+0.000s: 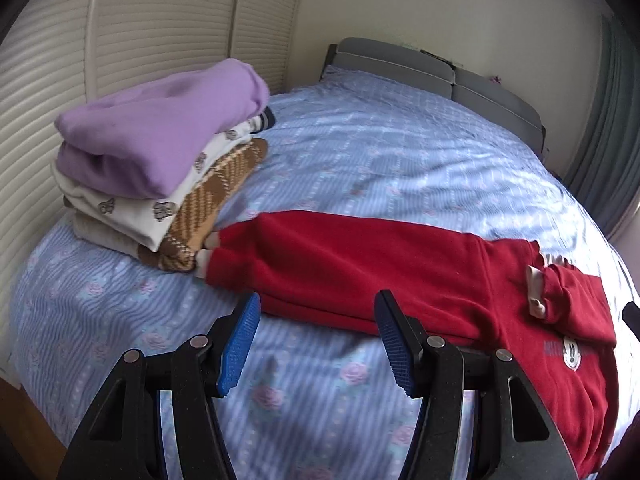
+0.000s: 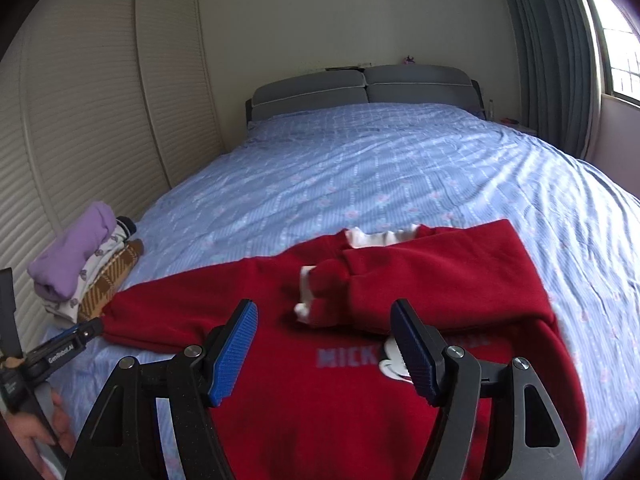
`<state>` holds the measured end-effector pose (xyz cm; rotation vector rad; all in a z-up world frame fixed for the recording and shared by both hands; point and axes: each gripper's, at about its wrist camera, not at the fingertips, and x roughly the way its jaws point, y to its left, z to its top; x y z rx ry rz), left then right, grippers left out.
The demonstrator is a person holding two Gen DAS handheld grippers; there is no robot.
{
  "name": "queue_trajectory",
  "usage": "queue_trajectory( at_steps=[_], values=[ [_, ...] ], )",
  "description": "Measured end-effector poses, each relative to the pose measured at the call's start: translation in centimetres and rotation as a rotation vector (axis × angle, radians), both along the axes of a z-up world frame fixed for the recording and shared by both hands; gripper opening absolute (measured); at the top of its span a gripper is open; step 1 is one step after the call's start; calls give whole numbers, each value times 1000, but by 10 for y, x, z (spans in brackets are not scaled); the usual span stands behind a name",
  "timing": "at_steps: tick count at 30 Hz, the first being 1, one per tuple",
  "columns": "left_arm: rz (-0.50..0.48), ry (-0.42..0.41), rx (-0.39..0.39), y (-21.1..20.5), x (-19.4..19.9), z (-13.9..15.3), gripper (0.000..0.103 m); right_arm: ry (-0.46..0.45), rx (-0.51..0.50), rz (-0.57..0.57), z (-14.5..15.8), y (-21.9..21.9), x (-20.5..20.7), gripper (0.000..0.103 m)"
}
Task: Fold small clothes
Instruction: 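Release the sleeve with the right gripper and withdraw, then grasp the other sweatshirt cuff with the left gripper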
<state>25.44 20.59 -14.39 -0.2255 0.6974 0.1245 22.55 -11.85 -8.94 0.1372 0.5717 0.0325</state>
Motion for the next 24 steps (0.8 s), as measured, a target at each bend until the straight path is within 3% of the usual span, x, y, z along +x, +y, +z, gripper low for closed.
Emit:
queue_trajectory(
  at_steps=[10,19,24],
  values=[
    [115,8,-165,77,19,-44,55,0,-53,117,-4,98,15,70],
    [119,-9,-339,99,38,-75,42,19,-74,175,-12,127,19,70],
    [131,-26,-374,99,45,-83,40,28,-80,185,-17,130,21,70]
  ],
)
